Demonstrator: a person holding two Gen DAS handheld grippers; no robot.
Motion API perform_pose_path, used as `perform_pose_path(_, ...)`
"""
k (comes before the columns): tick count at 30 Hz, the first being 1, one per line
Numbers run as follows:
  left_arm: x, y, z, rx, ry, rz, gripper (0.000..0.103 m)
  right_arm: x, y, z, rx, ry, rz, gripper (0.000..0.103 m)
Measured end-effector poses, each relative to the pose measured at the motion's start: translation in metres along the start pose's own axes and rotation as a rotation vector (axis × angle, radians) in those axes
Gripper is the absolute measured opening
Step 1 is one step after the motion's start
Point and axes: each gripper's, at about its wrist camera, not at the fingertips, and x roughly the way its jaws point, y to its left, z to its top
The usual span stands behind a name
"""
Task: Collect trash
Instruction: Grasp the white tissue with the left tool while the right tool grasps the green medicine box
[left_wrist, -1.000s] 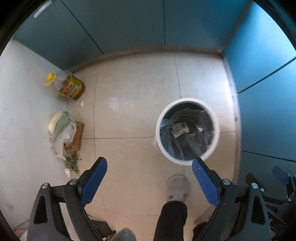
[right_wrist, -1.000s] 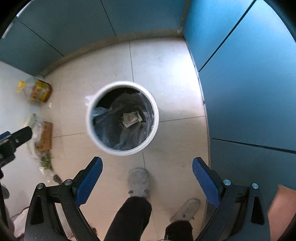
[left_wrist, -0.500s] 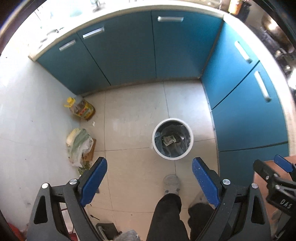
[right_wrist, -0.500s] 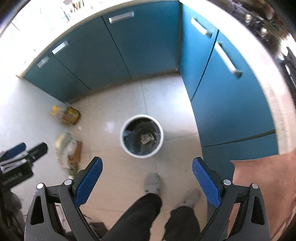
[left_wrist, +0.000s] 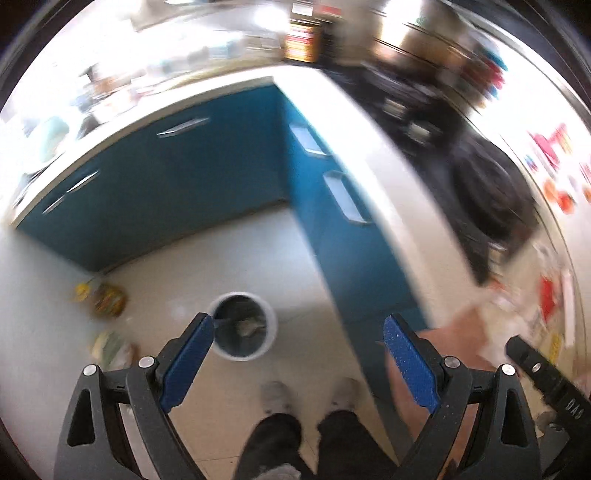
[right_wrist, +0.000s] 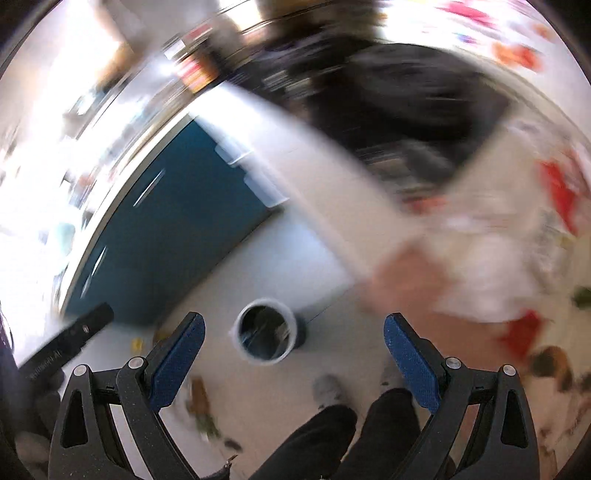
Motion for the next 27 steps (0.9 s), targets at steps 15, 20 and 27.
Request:
perform_pose_path(15, 0.134, -0.303, -0.038, 0.303, 0.399, -0.235, 0.082, -0.013, -0.298, 0.043, 0.472, -0.03, -0.27, 0.099)
perform_pose_path(20, 0.14, -0.3, -0.034, 0.291, 0.376, -0.219, 0.005, 0.007, -0.303, 0.048, 0.479, -0.001, -0.226, 0.099)
perform_pose_path(27, 0.123, -0.266, -0.016, 0.285, 0.259, -0.127, 0.004, 0.065, -0.288, 0.062, 0.432, 0.104, -0.262, 0.096)
